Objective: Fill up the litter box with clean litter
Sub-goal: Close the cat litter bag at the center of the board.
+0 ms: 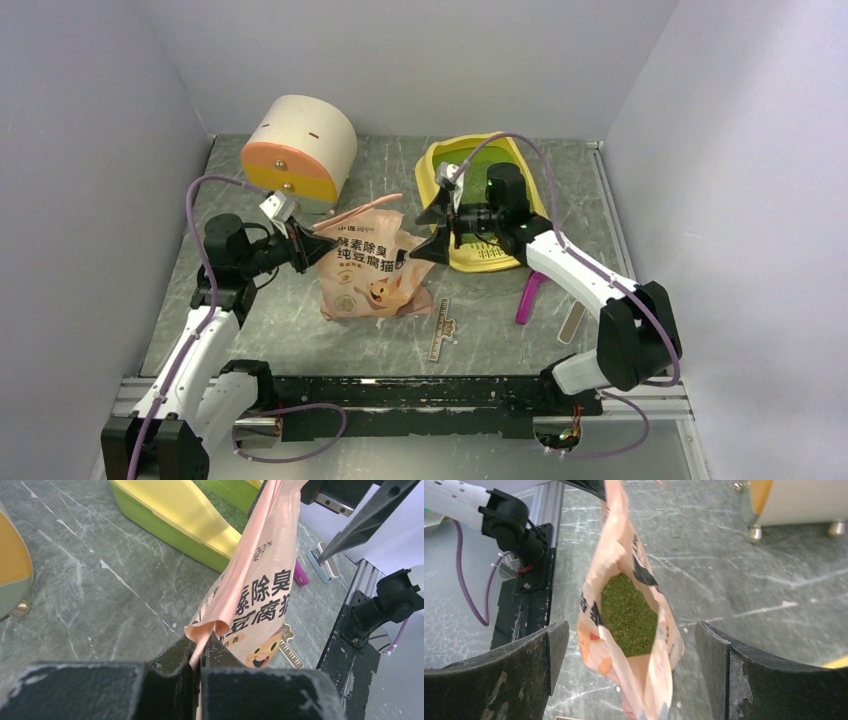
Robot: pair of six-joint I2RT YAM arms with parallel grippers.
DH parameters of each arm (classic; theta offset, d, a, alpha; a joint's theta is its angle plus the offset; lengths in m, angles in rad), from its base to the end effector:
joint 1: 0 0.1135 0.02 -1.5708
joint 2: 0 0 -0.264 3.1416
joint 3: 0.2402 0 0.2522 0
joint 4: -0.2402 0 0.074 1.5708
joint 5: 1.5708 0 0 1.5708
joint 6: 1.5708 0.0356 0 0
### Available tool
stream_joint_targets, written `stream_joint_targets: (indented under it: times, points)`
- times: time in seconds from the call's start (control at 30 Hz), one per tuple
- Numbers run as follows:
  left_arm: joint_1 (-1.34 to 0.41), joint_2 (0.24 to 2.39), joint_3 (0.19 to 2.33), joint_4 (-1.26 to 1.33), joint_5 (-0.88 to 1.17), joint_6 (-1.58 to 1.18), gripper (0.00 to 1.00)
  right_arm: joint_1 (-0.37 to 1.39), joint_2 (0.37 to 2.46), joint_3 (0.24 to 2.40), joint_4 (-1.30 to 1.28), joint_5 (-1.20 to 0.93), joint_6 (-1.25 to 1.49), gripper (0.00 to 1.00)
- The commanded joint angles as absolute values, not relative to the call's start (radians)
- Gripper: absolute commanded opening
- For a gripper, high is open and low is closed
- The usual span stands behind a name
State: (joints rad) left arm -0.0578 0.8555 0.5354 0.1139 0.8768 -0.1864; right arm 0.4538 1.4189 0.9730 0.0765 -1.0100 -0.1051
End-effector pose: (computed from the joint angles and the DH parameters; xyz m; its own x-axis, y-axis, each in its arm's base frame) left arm 0.1911 -0.0385 0.2729 -0.3469 -0.0987 -0.9327 0.7366 0.5870 -0.3360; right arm 0.2686 0.1646 0.2894 -0.2238 -0.1712 -0.9595 -0.9718 0.1145 0.2062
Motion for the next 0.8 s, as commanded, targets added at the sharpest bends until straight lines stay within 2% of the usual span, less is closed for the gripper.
stream_joint_targets:
  times: [0.0, 0.2, 0.4, 0.5, 0.57, 0.67, 0.77]
  points:
    - [-0.057, 0.845, 0.557, 0.128, 0.894, -0.159, 0.05, 0.518, 1.449, 1.029, 0.077, -1.033, -0.181, 1.00]
    - [-0.057, 0.844, 0.554, 0.142, 0.896, -0.166, 0.05, 0.550, 1.483, 1.029, 0.125, -0.940, -0.163, 1.00]
    - [-0.057, 0.836, 0.552, 0.137, 0.890, -0.163, 0.05, 0.585, 1.545, 1.078, 0.116, -1.016, -0.130, 1.00]
    - [-0.057, 0.836, 0.557, 0.131, 0.887, -0.159, 0.05, 0.622, 1.558, 1.087, 0.151, -0.970, -0.046, 1.00]
    - [-0.057, 0.836, 0.560, 0.118, 0.884, -0.153, 0.05, 0.623, 1.584, 1.105, 0.134, -0.993, -0.003, 0.92]
    - [-0.057, 0.845, 0.577, 0.079, 0.896, -0.136, 0.05, 0.613, 1.601, 1.133, 0.020, -1.020, -0.007, 0.61]
    - [-0.055, 0.871, 0.628, -0.035, 0.927, -0.062, 0.05, 0.600, 1.600, 1.155, -0.088, -1.039, -0.026, 0.39]
